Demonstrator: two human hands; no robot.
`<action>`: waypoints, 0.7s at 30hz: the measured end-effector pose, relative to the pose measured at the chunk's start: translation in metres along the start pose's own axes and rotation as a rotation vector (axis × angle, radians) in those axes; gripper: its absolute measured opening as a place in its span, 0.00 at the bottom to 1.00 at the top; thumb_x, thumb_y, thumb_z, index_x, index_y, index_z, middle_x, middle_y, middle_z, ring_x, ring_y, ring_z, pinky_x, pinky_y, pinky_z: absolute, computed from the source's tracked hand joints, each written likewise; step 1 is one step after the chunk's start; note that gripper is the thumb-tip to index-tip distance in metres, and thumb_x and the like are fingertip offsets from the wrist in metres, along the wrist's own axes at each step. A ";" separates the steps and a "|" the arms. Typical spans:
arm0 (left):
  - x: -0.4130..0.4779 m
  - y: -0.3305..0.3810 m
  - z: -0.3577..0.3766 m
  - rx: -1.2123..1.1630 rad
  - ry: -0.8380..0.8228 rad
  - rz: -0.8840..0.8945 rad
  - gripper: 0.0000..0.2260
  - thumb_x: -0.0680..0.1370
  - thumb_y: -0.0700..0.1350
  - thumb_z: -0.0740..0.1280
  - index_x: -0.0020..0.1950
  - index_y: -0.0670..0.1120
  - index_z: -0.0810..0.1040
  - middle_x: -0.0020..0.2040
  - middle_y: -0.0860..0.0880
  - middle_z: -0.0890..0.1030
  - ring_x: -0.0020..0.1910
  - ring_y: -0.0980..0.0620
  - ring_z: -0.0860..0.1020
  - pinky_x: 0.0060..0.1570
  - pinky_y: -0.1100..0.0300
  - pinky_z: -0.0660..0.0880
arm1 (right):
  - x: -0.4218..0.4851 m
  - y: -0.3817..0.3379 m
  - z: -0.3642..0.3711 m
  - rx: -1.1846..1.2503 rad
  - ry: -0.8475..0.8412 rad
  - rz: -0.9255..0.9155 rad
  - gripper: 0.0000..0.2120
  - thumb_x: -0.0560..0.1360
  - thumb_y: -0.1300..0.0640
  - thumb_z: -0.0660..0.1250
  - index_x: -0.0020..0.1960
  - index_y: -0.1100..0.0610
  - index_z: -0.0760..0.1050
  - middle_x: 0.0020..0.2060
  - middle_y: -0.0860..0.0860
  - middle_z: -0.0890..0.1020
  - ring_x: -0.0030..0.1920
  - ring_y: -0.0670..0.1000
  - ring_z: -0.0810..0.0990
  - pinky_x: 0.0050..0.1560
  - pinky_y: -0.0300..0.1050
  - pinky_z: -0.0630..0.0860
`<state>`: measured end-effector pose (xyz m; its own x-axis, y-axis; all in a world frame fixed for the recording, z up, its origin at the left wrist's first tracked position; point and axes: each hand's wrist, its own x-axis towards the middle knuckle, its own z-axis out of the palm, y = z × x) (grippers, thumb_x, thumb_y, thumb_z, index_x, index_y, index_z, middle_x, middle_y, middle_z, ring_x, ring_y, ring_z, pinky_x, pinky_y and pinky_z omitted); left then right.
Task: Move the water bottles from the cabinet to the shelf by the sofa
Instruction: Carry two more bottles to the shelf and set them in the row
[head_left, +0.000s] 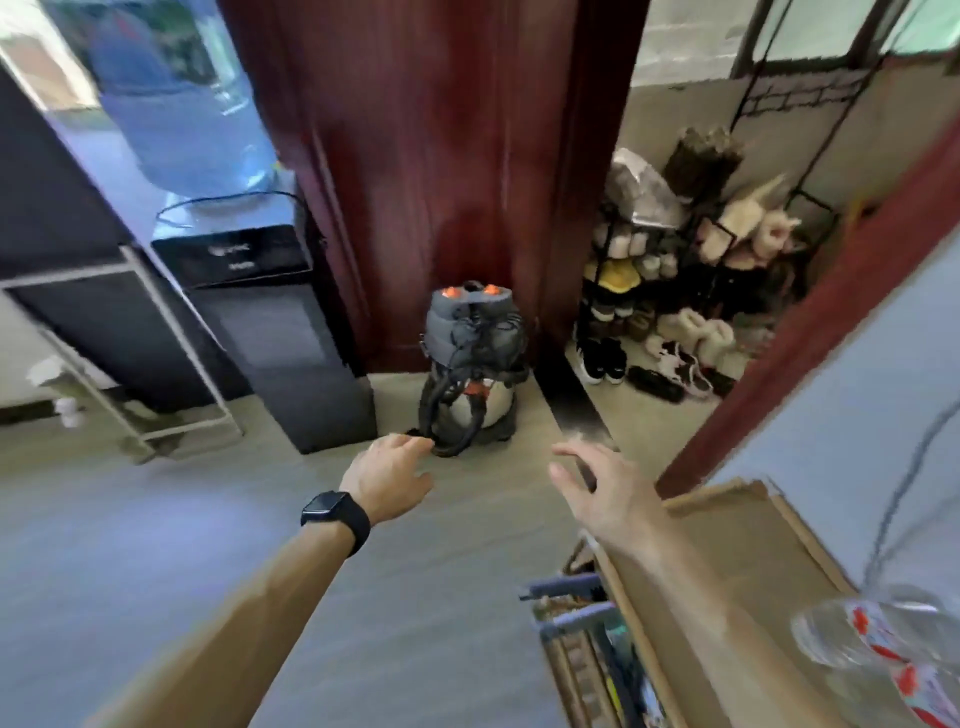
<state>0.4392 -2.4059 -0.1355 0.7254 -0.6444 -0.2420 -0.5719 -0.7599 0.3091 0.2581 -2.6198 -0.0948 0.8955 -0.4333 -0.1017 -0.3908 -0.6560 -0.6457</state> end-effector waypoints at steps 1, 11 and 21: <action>-0.017 -0.032 -0.018 -0.006 0.048 -0.042 0.21 0.77 0.51 0.64 0.71 0.52 0.73 0.68 0.47 0.75 0.66 0.45 0.72 0.63 0.51 0.72 | 0.012 -0.033 0.010 -0.048 -0.011 -0.092 0.15 0.78 0.43 0.64 0.62 0.47 0.77 0.58 0.44 0.80 0.60 0.47 0.76 0.62 0.43 0.72; -0.283 -0.346 -0.150 0.164 0.391 -0.598 0.23 0.79 0.56 0.61 0.75 0.58 0.64 0.74 0.52 0.67 0.76 0.48 0.59 0.69 0.50 0.60 | 0.036 -0.388 0.194 -0.214 -0.138 -0.780 0.18 0.78 0.47 0.65 0.67 0.47 0.75 0.66 0.47 0.77 0.71 0.51 0.68 0.71 0.47 0.65; -0.554 -0.484 -0.221 0.162 0.612 -1.142 0.27 0.79 0.57 0.61 0.77 0.56 0.60 0.75 0.52 0.66 0.77 0.47 0.59 0.71 0.45 0.59 | -0.048 -0.672 0.359 -0.218 -0.302 -1.305 0.22 0.80 0.41 0.58 0.73 0.41 0.65 0.74 0.43 0.66 0.76 0.47 0.58 0.75 0.46 0.57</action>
<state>0.3990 -1.6622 0.0517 0.8606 0.4780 0.1755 0.4706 -0.8783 0.0847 0.5543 -1.9363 0.0730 0.6365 0.7070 0.3081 0.7712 -0.5768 -0.2695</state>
